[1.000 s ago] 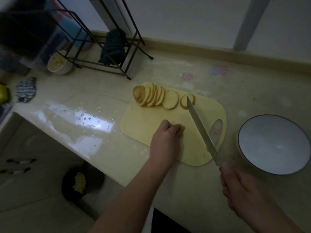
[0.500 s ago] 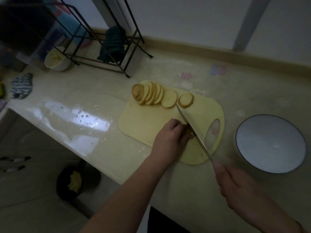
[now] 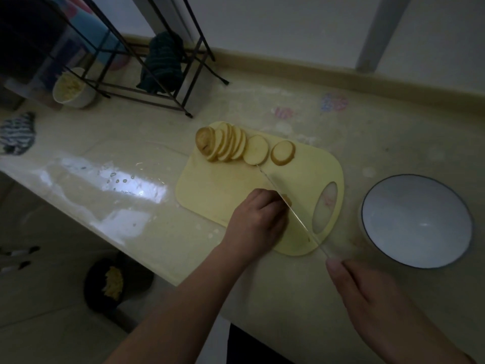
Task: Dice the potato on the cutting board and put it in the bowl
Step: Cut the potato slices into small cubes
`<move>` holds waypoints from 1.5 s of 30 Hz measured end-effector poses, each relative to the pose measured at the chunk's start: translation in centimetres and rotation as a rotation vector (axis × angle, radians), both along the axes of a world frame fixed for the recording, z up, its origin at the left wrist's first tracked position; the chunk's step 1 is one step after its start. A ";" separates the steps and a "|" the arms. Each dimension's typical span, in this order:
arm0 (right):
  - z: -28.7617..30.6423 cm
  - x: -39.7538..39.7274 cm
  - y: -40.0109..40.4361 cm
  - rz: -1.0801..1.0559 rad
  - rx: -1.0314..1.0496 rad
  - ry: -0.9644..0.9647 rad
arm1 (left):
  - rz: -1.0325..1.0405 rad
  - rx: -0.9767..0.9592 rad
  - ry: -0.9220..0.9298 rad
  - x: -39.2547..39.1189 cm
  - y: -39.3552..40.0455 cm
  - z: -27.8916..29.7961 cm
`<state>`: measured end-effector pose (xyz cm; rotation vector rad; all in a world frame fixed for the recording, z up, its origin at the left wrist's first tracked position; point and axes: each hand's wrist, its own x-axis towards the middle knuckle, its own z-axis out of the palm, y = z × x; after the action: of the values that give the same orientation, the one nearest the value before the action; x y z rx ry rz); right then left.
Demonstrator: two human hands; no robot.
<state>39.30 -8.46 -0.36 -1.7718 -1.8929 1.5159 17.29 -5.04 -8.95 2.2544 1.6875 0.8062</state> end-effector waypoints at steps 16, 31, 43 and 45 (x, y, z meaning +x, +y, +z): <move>0.0 0.3 -0.3 -0.027 -0.070 -0.077 | 0.031 0.028 -0.070 0.3 0.1 -0.2; -1.5 0.7 0.5 -0.066 -0.033 0.060 | -0.022 0.012 -0.027 -0.3 0.1 -0.1; -0.4 0.1 0.2 -0.029 -0.013 0.005 | -0.042 0.014 -0.025 -0.4 -0.3 -0.1; -0.3 0.0 0.1 -0.027 -0.024 -0.004 | -0.038 0.015 -0.019 -0.4 -0.2 -0.1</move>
<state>39.29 -8.37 -0.64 -1.8041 -1.8525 1.5329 16.85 -5.28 -9.01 2.2743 1.6305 0.8319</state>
